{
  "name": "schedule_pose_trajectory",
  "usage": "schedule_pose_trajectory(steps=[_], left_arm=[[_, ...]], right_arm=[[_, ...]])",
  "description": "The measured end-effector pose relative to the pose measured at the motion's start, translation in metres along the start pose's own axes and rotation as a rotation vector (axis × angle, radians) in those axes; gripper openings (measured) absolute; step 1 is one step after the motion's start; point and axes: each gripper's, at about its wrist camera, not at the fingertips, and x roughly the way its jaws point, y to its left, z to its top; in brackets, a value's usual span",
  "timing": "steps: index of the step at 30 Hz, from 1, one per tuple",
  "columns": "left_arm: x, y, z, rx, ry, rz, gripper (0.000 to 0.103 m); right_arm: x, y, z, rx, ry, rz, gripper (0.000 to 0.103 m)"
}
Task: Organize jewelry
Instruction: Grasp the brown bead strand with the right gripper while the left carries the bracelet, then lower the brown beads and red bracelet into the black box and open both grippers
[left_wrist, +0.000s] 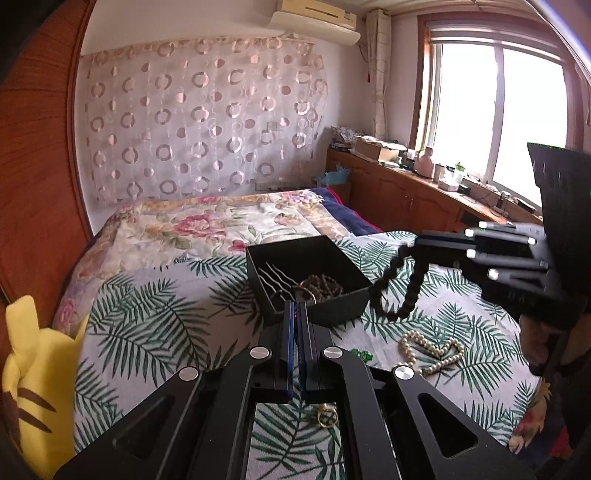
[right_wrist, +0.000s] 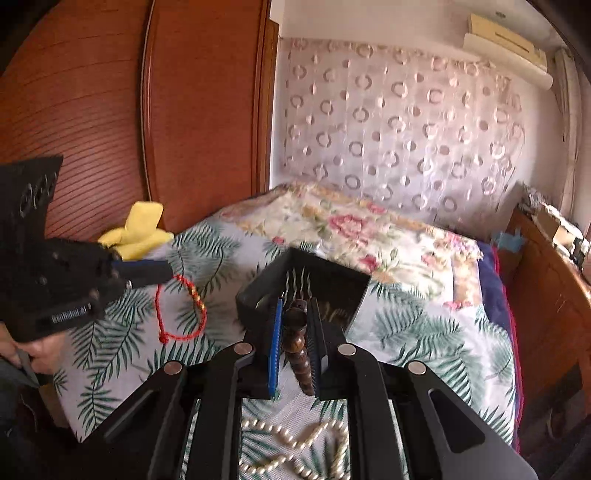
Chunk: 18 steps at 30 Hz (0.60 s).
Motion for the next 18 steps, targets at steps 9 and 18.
schedule_pose_trajectory(steps=[9, 18], left_arm=[[0.018, -0.003, 0.019, 0.014, 0.001, 0.014, 0.001], [0.035, -0.008, 0.047, 0.033, -0.009, 0.021, 0.001]], right_arm=[[0.023, -0.020, 0.036, -0.018, -0.021, 0.001, 0.015], [0.074, -0.034, 0.032, 0.024, 0.067, 0.011, 0.015]])
